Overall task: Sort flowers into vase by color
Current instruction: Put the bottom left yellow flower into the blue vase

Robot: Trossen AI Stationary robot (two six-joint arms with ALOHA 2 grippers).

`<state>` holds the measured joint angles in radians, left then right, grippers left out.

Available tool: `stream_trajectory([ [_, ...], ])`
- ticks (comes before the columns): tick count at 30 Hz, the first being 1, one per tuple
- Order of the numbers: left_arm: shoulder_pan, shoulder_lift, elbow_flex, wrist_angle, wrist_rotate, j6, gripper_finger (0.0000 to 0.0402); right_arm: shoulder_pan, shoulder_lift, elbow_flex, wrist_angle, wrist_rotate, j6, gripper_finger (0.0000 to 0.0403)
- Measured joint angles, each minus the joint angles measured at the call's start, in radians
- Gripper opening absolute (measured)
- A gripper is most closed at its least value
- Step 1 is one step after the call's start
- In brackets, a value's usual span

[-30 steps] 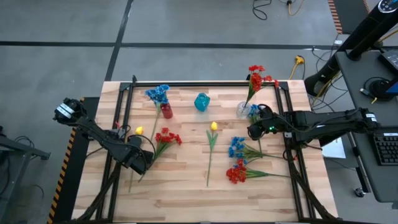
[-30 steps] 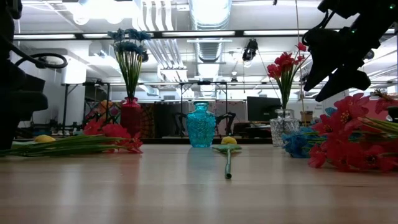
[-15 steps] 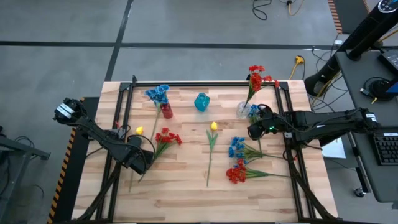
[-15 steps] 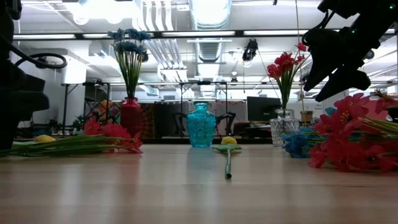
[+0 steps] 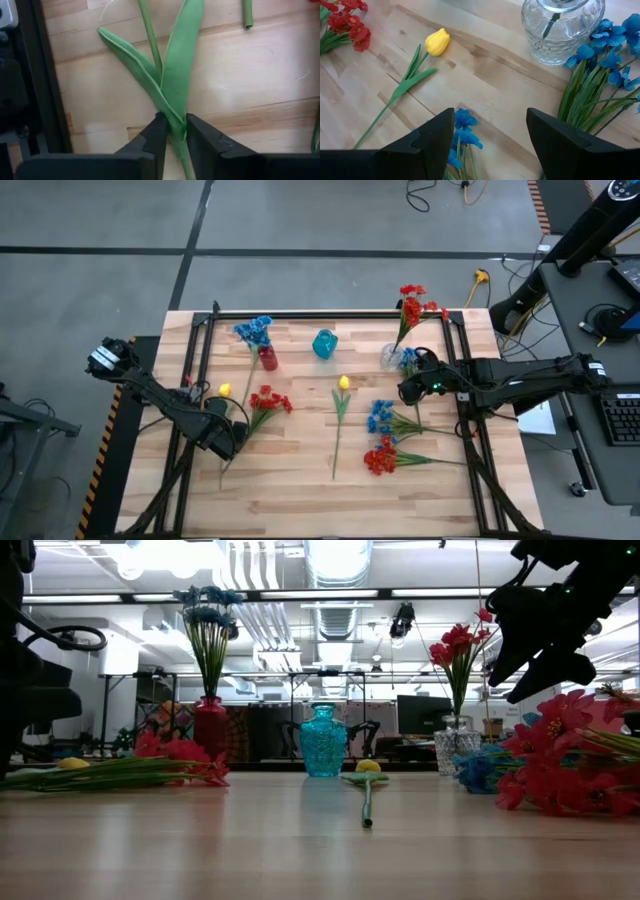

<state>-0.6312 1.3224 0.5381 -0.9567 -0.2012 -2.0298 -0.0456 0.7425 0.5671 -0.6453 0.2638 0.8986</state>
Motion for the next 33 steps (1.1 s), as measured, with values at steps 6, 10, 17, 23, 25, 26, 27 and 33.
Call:
stream_trajectory([
  [6, 0.000, 0.000, 0.000, 0.000, 0.000, -0.013, 0.0022, 0.000, 0.000, 0.000, 0.000, 0.000, 0.000, 0.0240],
  [10, 0.000, 0.000, 0.000, 0.000, -0.001, -0.015, 0.0014, 0.000, 0.000, 0.000, 0.000, 0.000, 0.000, 0.0240],
  [17, 0.000, 0.000, 0.000, 0.000, -0.005, -0.030, 0.0012, 0.000, 0.000, 0.000, 0.000, 0.000, 0.000, 0.0240],
  [23, 0.000, 0.000, 0.010, -0.002, -0.043, -0.030, 0.0012, 0.000, 0.000, 0.000, 0.000, 0.000, 0.000, 0.0240],
  [25, -0.001, 0.000, 0.017, -0.003, -0.043, -0.026, 0.0012, 0.000, 0.000, 0.000, 0.000, 0.000, 0.000, 0.0240],
  [26, -0.001, 0.000, 0.023, -0.004, -0.043, -0.021, 0.0012, 0.000, 0.000, 0.000, 0.000, 0.000, 0.000, 0.0240],
  [27, -0.002, 0.000, 0.030, -0.008, -0.043, -0.014, 0.0012, 0.000, 0.000, 0.000, 0.000, 0.000, 0.000, 0.0240],
  [33, -0.006, 0.000, 0.130, -0.093, -0.043, 0.063, 0.0012, 0.000, 0.000, 0.000, 0.000, 0.000, 0.000, 0.0240],
])
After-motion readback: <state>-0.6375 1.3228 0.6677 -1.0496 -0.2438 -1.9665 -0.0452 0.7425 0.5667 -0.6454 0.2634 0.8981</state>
